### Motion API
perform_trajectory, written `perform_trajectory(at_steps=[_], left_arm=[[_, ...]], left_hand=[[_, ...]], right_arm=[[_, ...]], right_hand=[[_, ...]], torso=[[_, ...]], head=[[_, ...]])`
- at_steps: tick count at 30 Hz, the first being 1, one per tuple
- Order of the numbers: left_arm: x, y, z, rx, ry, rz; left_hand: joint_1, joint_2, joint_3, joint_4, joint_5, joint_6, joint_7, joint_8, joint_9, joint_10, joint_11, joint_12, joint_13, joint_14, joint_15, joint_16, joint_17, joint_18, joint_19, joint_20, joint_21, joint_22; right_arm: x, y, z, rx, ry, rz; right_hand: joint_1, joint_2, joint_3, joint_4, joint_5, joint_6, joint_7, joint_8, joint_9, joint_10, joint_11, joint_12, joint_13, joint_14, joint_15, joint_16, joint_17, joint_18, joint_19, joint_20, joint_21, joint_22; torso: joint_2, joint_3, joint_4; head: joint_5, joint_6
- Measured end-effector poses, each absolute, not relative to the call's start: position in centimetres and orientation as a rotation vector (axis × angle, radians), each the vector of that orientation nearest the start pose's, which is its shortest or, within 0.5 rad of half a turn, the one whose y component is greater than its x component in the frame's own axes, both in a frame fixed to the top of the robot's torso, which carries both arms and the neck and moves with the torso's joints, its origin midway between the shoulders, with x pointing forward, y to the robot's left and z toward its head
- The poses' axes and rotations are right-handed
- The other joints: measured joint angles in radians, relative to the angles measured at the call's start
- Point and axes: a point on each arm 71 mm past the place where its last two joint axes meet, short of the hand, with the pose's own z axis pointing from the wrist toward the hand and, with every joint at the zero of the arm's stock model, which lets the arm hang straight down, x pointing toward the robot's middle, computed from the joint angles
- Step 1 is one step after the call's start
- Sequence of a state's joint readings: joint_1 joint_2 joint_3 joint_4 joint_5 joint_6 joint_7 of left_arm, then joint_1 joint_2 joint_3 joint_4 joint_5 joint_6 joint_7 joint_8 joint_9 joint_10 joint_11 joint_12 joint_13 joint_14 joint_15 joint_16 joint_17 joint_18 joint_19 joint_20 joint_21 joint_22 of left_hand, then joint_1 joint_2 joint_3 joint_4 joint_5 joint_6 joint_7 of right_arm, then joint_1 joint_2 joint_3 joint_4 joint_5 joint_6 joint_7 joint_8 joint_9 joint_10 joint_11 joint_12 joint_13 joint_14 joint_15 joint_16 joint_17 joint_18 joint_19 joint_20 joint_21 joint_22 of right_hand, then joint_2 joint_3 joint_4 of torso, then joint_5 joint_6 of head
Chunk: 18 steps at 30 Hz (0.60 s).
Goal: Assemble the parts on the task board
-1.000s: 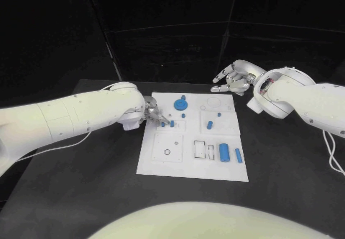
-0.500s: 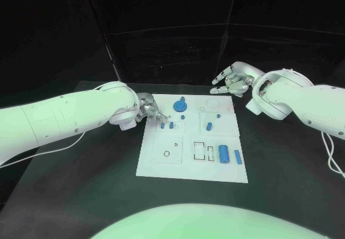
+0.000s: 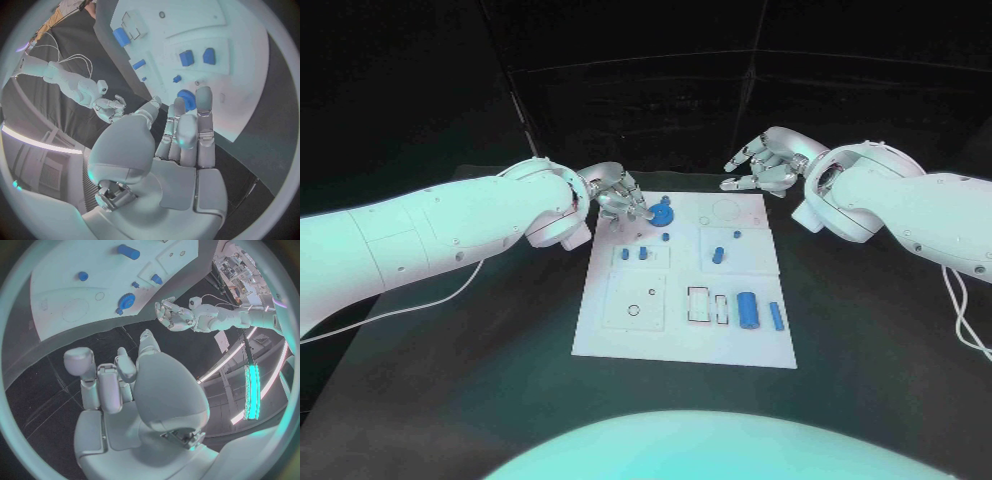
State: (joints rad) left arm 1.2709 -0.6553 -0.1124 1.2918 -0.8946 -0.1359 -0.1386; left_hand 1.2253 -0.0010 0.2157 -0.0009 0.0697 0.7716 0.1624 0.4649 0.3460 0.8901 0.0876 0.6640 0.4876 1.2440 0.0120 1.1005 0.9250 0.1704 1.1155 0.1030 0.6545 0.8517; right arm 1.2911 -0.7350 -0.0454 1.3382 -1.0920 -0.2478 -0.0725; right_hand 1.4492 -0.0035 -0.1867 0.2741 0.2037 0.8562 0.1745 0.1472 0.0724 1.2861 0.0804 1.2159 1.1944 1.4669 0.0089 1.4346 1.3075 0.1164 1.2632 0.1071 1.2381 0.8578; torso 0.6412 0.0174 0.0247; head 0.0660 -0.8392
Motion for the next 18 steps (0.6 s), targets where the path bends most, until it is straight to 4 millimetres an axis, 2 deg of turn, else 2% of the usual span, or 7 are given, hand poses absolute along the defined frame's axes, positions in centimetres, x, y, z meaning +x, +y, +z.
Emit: perform_trajectory(at_steps=[1, 4, 6, 9, 10, 14, 18], left_arm=[[52.8, 17.2, -20.6, -0.287, 1.979, -0.837], [53.0, 16.2, -20.7, -0.222, 1.935, -0.896], [53.0, 15.7, -20.9, -0.173, 1.915, -0.92], [53.2, 14.9, -21.1, -0.091, 1.887, -0.941], [53.2, 14.7, -21.1, -0.068, 1.88, -0.943], [53.4, 13.9, -21.3, 0.021, 1.859, -0.937], [53.8, 13.5, -21.5, 0.082, 1.849, -0.909]], left_hand=[[0.029, -0.005, 0.011, -0.014, 0.0, -0.012, 0.012, -0.024, -0.021, -0.051, 0.016, -0.044, -0.032, -0.092, 0.018, -0.1, -0.106, 0.0, -0.041, 0.012, -0.044, -0.025], [0.083, -0.028, 0.02, -0.052, 0.0, -0.019, 0.02, -0.078, -0.073, -0.103, 0.038, -0.119, -0.104, -0.186, 0.037, -0.199, -0.2, 0.0, -0.094, 0.036, -0.124, -0.077], [0.105, -0.037, 0.019, -0.069, 0.0, 0.002, 0.019, -0.109, -0.105, -0.104, 0.039, -0.151, -0.148, -0.19, 0.038, -0.22, -0.235, 0.0, -0.092, 0.043, -0.151, -0.101], [0.117, -0.037, 0.013, -0.08, 0.0, 0.034, 0.016, -0.141, -0.142, -0.087, 0.039, -0.178, -0.198, -0.179, 0.035, -0.226, -0.269, 0.0, -0.07, 0.048, -0.17, -0.122], [0.123, -0.033, 0.01, -0.085, 0.0, 0.044, 0.014, -0.151, -0.154, -0.077, 0.036, -0.186, -0.216, -0.169, 0.033, -0.226, -0.279, 0.0, -0.058, 0.046, -0.17, -0.128], [0.137, -0.027, 0.014, -0.096, 0.0, 0.084, 0.006, -0.179, -0.188, -0.025, 0.027, -0.199, -0.264, -0.117, 0.021, -0.179, -0.289, 0.0, -0.007, 0.036, -0.158, -0.128], [0.137, -0.027, 0.018, -0.1, 0.0, 0.109, 0.002, -0.202, -0.213, -0.005, 0.023, -0.219, -0.302, -0.111, 0.02, -0.131, -0.285, 0.0, 0.006, 0.029, -0.149, -0.117]], right_arm=[[53.5, -20.2, -15.8, 0.155, 1.735, 0.764], [53.5, -20.1, -15.8, 0.155, 1.732, 0.764], [53.5, -20.0, -15.8, 0.154, 1.73, 0.766], [53.6, -19.9, -15.8, 0.151, 1.724, 0.773], [53.6, -19.8, -15.8, 0.15, 1.722, 0.776], [53.6, -19.7, -15.7, 0.149, 1.711, 0.791], [53.7, -19.6, -15.6, 0.151, 1.7, 0.807]], right_hand=[[0.002, 0.002, 0.0, 0.0, 0.0, 0.0, 0.0, 0.0, 0.0, 0.0, 0.0, -0.002, -0.001, 0.0, 0.0, 0.0, 0.0, 0.0, 0.0, 0.0, -0.003, -0.002], [0.008, 0.008, -0.004, -0.004, 0.0, -0.003, -0.003, 0.004, 0.0, -0.035, 0.002, -0.038, -0.034, 0.0, 0.0, -0.025, 0.0, 0.01, -0.033, -0.001, -0.035, -0.055], [0.026, 0.018, -0.007, -0.007, 0.0, -0.001, -0.006, 0.016, 0.0, -0.167, 0.001, -0.204, -0.194, -0.018, -0.007, -0.161, -0.147, 0.049, -0.141, -0.001, -0.168, -0.261], [0.051, 0.029, -0.012, -0.007, 0.005, 0.023, -0.003, 0.035, 0.004, -0.317, 0.005, -0.419, -0.384, -0.186, 0.002, -0.557, -0.538, 0.055, -0.245, 0.005, -0.338, -0.417], [0.064, 0.029, -0.018, -0.006, 0.005, 0.027, 0.002, 0.038, 0.004, -0.336, 0.008, -0.468, -0.43, -0.217, 0.011, -0.657, -0.607, 0.055, -0.267, 0.01, -0.397, -0.455], [0.09, 0.043, -0.026, -0.001, 0.005, 0.033, 0.008, 0.05, 0.004, -0.42, 0.032, -0.621, -0.58, -0.325, 0.038, -0.887, -0.722, 0.055, -0.338, 0.041, -0.572, -0.557], [0.126, 0.052, -0.032, -0.007, 0.005, 0.037, 0.011, 0.05, -0.002, -0.41, 0.047, -0.733, -0.765, -0.417, 0.067, -1.064, -0.84, 0.055, -0.389, 0.09, -0.742, -0.656]], torso=[[0.0, 0.0, -0.0004], [0.0, -0.0002, -0.0008], [0.0, -0.0004, -0.0008], [0.001, -0.0004, -0.0008], [0.001, -0.0004, -0.0008], [0.002, -0.0004, -0.0012], [0.002, -0.0006, -0.0014]], head=[[-0.001, 0.002], [-0.007, 0.006], [-0.009, 0.006], [-0.011, 0.007], [-0.012, 0.008], [-0.014, 0.01], [-0.016, 0.013]])
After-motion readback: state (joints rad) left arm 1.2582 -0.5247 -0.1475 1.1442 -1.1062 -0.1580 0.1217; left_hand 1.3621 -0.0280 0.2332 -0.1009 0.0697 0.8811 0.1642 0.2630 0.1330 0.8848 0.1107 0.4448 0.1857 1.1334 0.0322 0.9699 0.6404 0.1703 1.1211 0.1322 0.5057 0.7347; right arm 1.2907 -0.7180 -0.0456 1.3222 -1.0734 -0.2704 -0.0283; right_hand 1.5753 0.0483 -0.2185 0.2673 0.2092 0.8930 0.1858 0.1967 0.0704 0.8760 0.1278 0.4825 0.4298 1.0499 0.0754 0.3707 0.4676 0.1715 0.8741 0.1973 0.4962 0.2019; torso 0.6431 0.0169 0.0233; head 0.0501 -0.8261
